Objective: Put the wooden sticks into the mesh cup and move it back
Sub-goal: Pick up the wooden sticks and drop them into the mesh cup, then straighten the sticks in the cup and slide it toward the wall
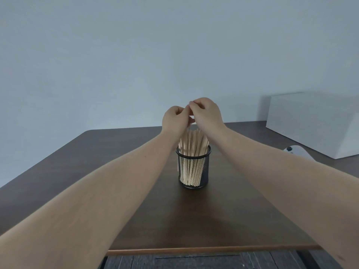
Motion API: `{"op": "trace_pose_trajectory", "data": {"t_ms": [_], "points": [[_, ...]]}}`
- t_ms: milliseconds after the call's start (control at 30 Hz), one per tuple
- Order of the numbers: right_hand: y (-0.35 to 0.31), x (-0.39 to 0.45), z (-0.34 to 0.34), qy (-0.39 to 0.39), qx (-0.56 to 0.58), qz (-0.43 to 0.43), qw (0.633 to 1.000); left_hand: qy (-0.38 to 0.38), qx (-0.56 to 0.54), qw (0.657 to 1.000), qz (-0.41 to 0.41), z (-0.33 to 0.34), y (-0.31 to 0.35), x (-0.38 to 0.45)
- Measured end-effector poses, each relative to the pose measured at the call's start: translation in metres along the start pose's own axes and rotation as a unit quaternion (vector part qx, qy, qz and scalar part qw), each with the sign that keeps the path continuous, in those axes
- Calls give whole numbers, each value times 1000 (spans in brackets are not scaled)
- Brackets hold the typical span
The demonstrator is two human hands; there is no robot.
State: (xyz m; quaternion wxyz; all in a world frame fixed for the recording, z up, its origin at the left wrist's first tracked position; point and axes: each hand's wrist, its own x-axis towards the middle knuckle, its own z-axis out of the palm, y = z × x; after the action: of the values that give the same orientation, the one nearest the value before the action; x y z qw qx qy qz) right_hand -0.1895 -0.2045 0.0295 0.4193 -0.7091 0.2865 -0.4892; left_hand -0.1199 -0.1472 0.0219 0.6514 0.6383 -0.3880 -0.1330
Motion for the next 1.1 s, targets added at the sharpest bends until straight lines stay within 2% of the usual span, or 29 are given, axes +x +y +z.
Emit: {"op": "trace_pose_trajectory", "data": {"t_ms": [233, 400, 633, 700, 867, 1000, 1100], "points": [[-3, -2, -5, -38, -70, -15, 997, -7, 8, 1000, -12, -8, 2, -3], [-3, -7, -19, -42, -99, -36, 994, 26, -7, 999, -36, -33, 1, -3], [20, -18, -39, -167, -157, 13, 973, 68, 42, 996, -51, -82, -16, -8], [27, -21, -39, -197, -142, 58, 968, 75, 60, 993, -64, -91, -22, -9], [49, -31, -37, -274, 15, 171, 946, 81, 106, 988, -83, -102, -33, -12], [50, -36, -38, -252, -2, 155, 955, 69, 104, 988, -92, -104, -39, -12], [35, -36, -36, -196, -98, 60, 974, 60, 100, 989, -94, -103, -43, -12]]}}
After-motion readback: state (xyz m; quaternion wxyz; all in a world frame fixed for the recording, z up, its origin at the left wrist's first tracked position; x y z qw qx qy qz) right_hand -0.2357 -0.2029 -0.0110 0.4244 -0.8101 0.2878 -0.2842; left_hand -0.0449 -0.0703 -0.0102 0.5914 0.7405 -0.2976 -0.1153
